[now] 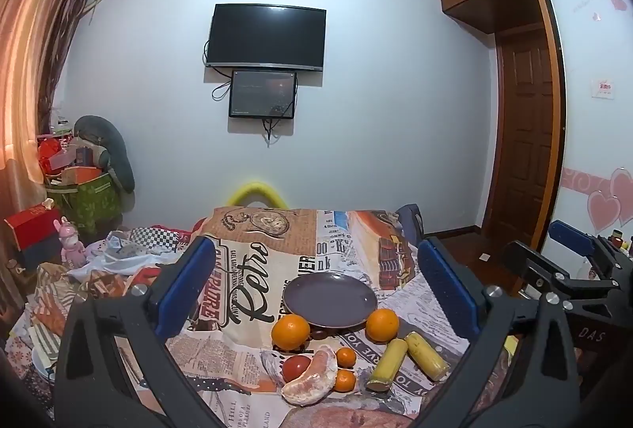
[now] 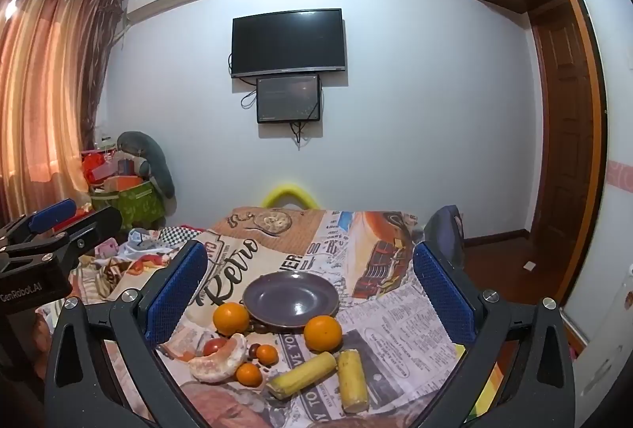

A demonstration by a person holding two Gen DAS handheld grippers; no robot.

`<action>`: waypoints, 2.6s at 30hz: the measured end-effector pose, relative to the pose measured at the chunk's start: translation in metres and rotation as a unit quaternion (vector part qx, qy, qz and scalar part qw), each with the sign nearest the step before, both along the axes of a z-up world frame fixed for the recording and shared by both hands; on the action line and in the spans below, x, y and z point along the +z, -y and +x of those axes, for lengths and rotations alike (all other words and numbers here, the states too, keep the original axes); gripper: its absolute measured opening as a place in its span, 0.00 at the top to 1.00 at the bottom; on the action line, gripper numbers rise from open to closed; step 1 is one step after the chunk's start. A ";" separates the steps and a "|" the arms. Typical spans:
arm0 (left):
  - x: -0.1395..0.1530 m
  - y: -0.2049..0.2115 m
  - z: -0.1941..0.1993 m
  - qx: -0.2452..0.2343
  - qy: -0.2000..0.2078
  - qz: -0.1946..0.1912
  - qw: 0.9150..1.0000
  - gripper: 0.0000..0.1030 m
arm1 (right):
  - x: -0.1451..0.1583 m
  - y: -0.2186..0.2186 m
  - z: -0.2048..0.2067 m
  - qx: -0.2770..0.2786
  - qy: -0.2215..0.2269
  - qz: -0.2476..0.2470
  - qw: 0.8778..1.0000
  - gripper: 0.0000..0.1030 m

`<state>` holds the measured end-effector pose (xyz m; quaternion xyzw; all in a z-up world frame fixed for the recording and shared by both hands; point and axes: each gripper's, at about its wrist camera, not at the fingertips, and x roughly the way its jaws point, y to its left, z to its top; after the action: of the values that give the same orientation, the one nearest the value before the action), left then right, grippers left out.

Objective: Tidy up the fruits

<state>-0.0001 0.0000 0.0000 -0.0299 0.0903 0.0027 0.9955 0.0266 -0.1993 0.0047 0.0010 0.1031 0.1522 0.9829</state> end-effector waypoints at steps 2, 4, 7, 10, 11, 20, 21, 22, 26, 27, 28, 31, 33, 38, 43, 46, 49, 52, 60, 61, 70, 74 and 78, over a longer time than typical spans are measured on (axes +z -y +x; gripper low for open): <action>0.000 0.000 0.000 0.000 0.001 0.000 1.000 0.00 | 0.001 0.001 0.002 0.000 0.000 0.000 1.000 0.00; 0.000 0.000 0.000 0.001 0.001 0.000 1.000 0.00 | 0.000 0.003 0.001 0.000 0.001 0.000 1.000 0.00; -0.001 0.000 0.001 0.001 -0.001 0.001 1.000 0.00 | 0.008 0.005 0.002 0.001 0.001 0.001 1.000 0.00; 0.000 0.000 0.000 0.000 0.000 0.000 1.000 0.00 | 0.007 0.005 0.000 0.001 0.002 0.002 1.000 0.00; 0.000 0.000 0.000 0.000 0.000 0.000 1.000 0.00 | 0.007 0.005 0.000 0.001 0.002 0.002 1.000 0.00; 0.001 0.002 0.003 -0.003 -0.001 -0.001 1.000 0.00 | 0.011 0.003 -0.003 0.000 0.003 0.003 1.000 0.00; 0.000 0.003 0.001 -0.004 -0.001 -0.001 1.000 0.00 | 0.011 0.003 -0.003 0.000 0.003 0.002 1.000 0.00; 0.000 0.003 0.002 -0.004 -0.001 0.000 1.000 0.00 | 0.011 0.003 -0.003 0.000 0.003 0.002 1.000 0.00; -0.002 0.004 0.001 -0.006 -0.003 0.001 1.000 0.00 | 0.011 0.002 -0.003 0.000 0.003 0.003 1.000 0.00; -0.002 0.004 0.002 -0.007 -0.004 0.000 1.000 0.00 | 0.011 0.002 -0.003 -0.001 0.003 0.003 1.000 0.00; -0.002 0.004 0.002 -0.007 -0.005 -0.001 1.000 0.00 | 0.011 0.002 -0.004 -0.002 0.003 0.004 1.000 0.00; 0.000 0.004 0.001 -0.008 -0.005 -0.003 1.000 0.00 | 0.010 0.003 -0.004 -0.003 0.003 0.007 1.000 0.00; 0.000 0.004 0.001 -0.008 -0.006 -0.002 1.000 0.00 | 0.010 0.003 -0.004 -0.003 0.003 0.006 1.000 0.00; 0.000 0.003 0.002 -0.009 -0.007 -0.004 1.000 0.00 | 0.007 0.005 -0.004 -0.005 0.002 0.009 1.000 0.00; 0.000 0.004 0.002 -0.008 -0.007 -0.004 1.000 0.00 | 0.006 0.004 -0.004 -0.006 0.002 0.008 1.000 0.00; 0.000 0.003 0.002 -0.009 -0.007 -0.003 1.000 0.00 | 0.006 0.004 -0.004 -0.005 0.002 0.008 1.000 0.00; 0.000 0.003 0.002 -0.009 -0.007 -0.004 1.000 0.00 | 0.007 0.004 -0.003 -0.005 0.001 0.009 1.000 0.00; 0.000 0.004 0.003 -0.010 -0.007 -0.005 1.000 0.00 | 0.007 0.004 -0.003 -0.004 0.001 0.009 1.000 0.00; 0.001 0.004 0.003 -0.009 -0.006 -0.005 1.000 0.00 | 0.007 0.004 -0.003 -0.003 0.000 0.010 1.000 0.00; 0.001 0.004 0.003 -0.009 -0.007 -0.005 1.000 0.00 | 0.007 0.004 -0.003 -0.003 0.000 0.011 1.000 0.00; -0.001 0.005 0.002 -0.015 -0.004 -0.004 1.000 0.00 | 0.006 0.002 -0.003 -0.007 0.003 0.002 1.000 0.00; -0.002 0.007 0.002 -0.013 0.001 0.002 1.000 0.01 | 0.003 0.001 -0.001 -0.008 0.001 -0.003 1.000 0.00; -0.008 0.006 0.008 -0.014 -0.012 0.004 1.000 0.12 | -0.003 0.001 0.006 0.001 -0.014 -0.006 1.000 0.09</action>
<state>0.0083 -0.0065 -0.0077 -0.0244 0.1027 -0.0103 0.9944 0.0330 -0.2004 0.0012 -0.0033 0.1177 0.1530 0.9812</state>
